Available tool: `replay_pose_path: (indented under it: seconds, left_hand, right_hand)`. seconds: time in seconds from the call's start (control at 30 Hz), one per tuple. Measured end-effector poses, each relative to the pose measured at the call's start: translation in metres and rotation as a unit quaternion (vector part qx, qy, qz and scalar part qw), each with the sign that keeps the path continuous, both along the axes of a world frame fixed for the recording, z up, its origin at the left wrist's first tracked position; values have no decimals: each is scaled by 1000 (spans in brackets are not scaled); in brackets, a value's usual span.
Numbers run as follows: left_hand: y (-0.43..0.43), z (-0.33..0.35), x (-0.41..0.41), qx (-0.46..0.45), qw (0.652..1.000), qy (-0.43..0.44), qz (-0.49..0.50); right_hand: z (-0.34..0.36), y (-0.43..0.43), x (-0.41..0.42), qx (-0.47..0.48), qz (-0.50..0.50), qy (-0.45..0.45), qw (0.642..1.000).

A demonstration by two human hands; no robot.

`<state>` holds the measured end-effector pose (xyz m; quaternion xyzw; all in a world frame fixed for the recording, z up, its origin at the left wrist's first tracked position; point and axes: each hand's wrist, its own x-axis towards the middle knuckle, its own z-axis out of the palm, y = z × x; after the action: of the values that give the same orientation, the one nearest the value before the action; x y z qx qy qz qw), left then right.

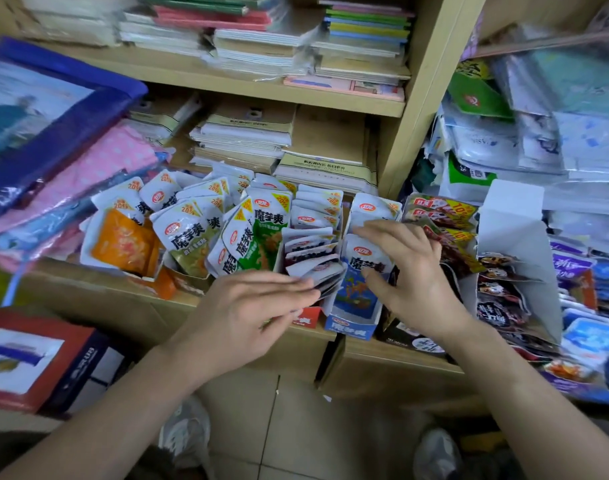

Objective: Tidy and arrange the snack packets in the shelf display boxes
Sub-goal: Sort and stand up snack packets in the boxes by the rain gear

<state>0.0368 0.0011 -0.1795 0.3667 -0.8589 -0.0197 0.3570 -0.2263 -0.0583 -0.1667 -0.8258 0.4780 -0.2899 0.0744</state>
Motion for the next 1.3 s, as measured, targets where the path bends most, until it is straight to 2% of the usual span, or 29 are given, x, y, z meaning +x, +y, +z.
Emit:
replay_pose_path:
  seconds: [0.1,0.17,0.27,0.43,0.6,0.77,0.87,0.97,1.1,1.2,1.3]
  left_hand:
    - [3,-5,-1,-12,1000,-6,2]
    - [5,-7,-1,-22,1000,-14,6]
    - [8,-11,-2,-50,998,-35,12]
    - [14,-16,-7,-108,991,-74,35]
    - [19,-18,-10,-153,980,-107,63]
    - [24,-18,-15,-192,976,-42,93]
    - [24,-9,-17,-165,980,-13,112]
    - [14,0,-16,-67,986,-1,154]
    - [-3,11,-12,34,979,-68,190]
    - [-13,13,-9,74,971,-127,188]
    - [-12,9,-7,70,982,-105,143]
  right_hand:
    - [6,11,11,14,101,-9,995]
    - [6,10,16,15,132,36,990]
    - [5,2,17,13,98,92,991]
    - [7,-6,24,51,41,106,992]
    - [10,-10,30,74,22,69,995]
    - [13,-7,27,16,56,4,998]
    - [13,-3,31,25,85,-51,995]
    - [13,-4,37,44,81,-42,995]
    - [7,-9,42,36,46,50,997]
    - [5,-9,39,34,62,41,997]
    - [3,-9,33,44,78,27,996]
